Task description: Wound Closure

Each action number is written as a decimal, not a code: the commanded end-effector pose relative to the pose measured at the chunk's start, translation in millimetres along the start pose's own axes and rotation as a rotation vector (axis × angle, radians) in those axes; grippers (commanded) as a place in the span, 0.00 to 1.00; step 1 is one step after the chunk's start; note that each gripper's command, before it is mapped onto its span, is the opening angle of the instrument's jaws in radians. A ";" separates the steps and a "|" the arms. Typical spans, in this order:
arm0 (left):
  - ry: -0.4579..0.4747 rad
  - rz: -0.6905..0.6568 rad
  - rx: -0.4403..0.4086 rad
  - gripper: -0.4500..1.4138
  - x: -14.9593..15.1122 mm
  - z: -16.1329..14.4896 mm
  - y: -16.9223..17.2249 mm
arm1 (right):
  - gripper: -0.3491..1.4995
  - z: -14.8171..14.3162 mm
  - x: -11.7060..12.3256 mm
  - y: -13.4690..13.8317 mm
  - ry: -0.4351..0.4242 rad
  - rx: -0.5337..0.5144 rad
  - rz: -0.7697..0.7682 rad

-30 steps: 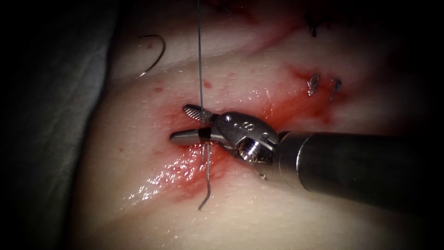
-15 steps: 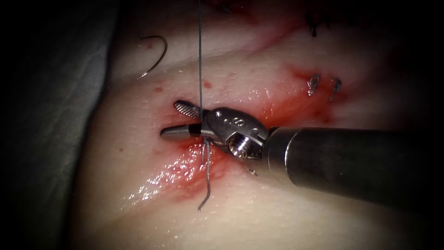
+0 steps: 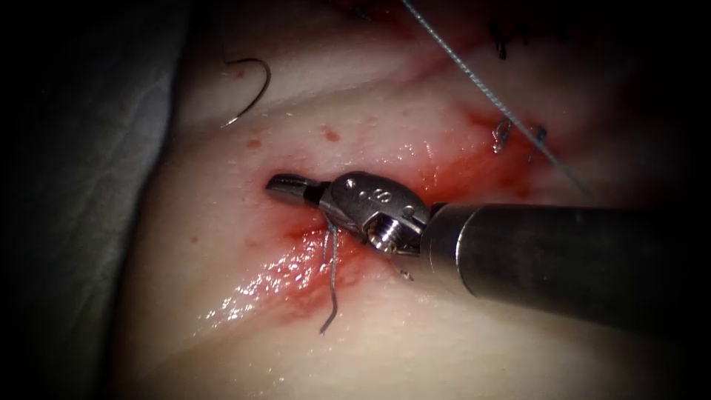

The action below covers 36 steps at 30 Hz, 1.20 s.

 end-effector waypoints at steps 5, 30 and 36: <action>0.005 0.000 0.003 0.00 0.3 0.8 0.5 | 0.00 0.5 -0.3 0.1 0.019 0.007 0.000; 0.061 0.021 -0.136 0.00 7.6 15.1 16.5 | 0.83 -11.3 -2.0 -9.5 0.077 0.067 0.026; -0.025 -0.217 -0.355 0.83 7.3 16.9 20.7 | 0.83 -10.9 -2.8 -8.9 0.081 0.064 0.018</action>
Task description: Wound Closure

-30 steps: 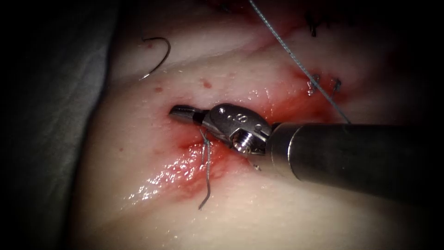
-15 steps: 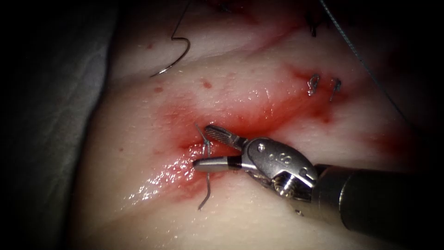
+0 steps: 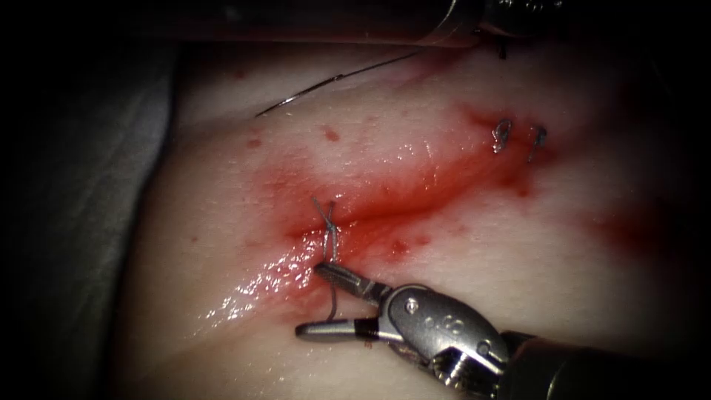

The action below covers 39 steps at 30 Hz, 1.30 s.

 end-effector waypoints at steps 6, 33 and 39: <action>0.000 -0.093 -0.181 0.99 -1.7 -0.4 0.4 | 0.83 1.0 -1.4 -0.1 0.002 0.002 -0.012; 0.061 -0.307 -0.528 0.99 -10.5 -19.5 2.9 | 0.77 0.4 -1.4 -1.1 -0.014 0.035 -0.032; 0.050 -0.332 -0.410 0.91 -8.0 -12.8 -1.0 | 0.76 0.5 -1.4 -1.8 -0.016 0.049 -0.033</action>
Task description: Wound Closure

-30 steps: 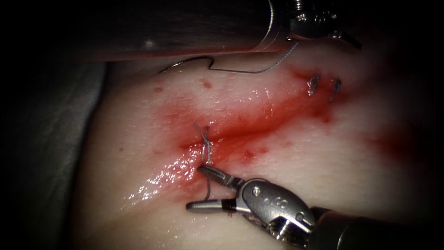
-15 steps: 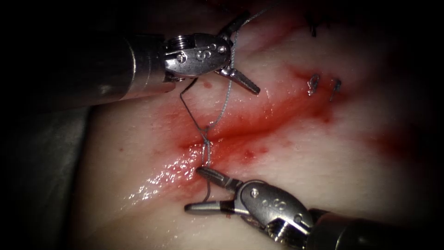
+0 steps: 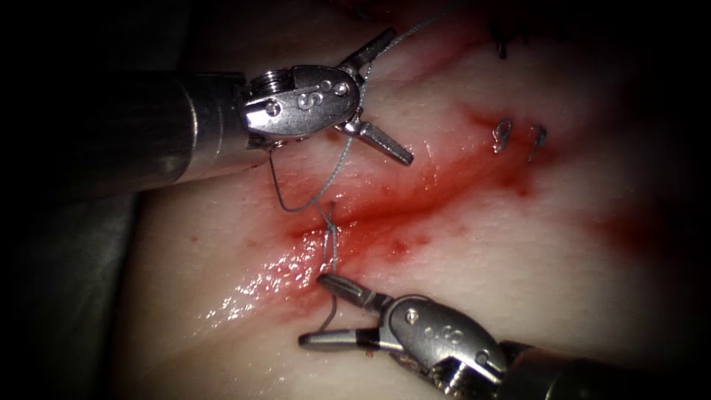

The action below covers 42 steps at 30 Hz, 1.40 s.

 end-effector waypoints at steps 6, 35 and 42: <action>0.035 0.038 0.019 0.91 1.7 8.3 -3.1 | 0.73 0.8 -0.6 0.0 0.000 0.002 -0.005; -0.053 0.217 -0.098 0.91 -17.8 6.7 1.6 | 0.64 0.9 -1.3 0.1 -0.007 0.002 -0.025; -0.146 0.128 -0.124 0.96 -16.2 1.7 0.3 | 0.64 1.0 -1.3 0.1 -0.009 0.002 -0.025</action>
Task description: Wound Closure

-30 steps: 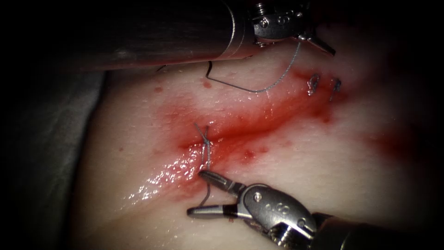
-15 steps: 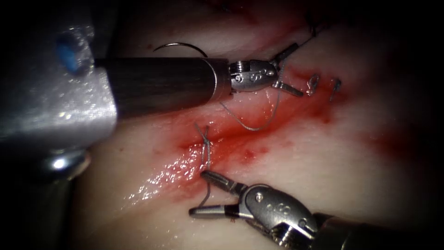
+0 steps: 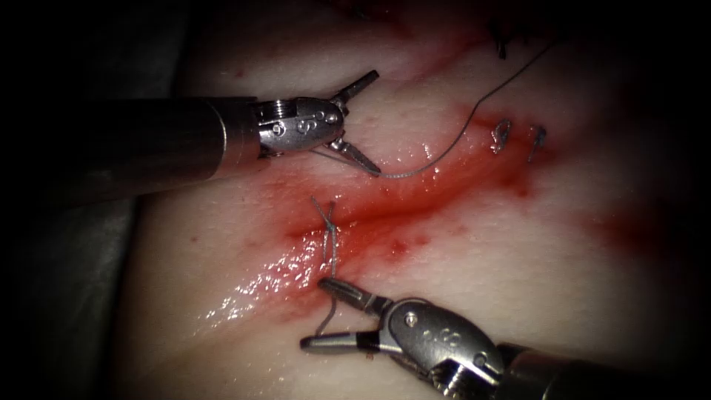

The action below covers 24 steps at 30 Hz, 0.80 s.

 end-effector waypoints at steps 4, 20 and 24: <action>0.174 -0.127 0.134 0.86 2.6 -1.8 -3.2 | 0.58 0.7 -0.6 -0.4 0.000 0.002 -0.011; 0.358 -0.038 0.041 0.68 7.0 -10.4 9.4 | 0.97 -2.7 2.5 0.9 -0.065 0.069 -0.273; 0.311 0.004 0.024 0.69 5.3 -11.3 13.3 | 0.97 -3.0 2.4 0.9 -0.083 0.099 -0.288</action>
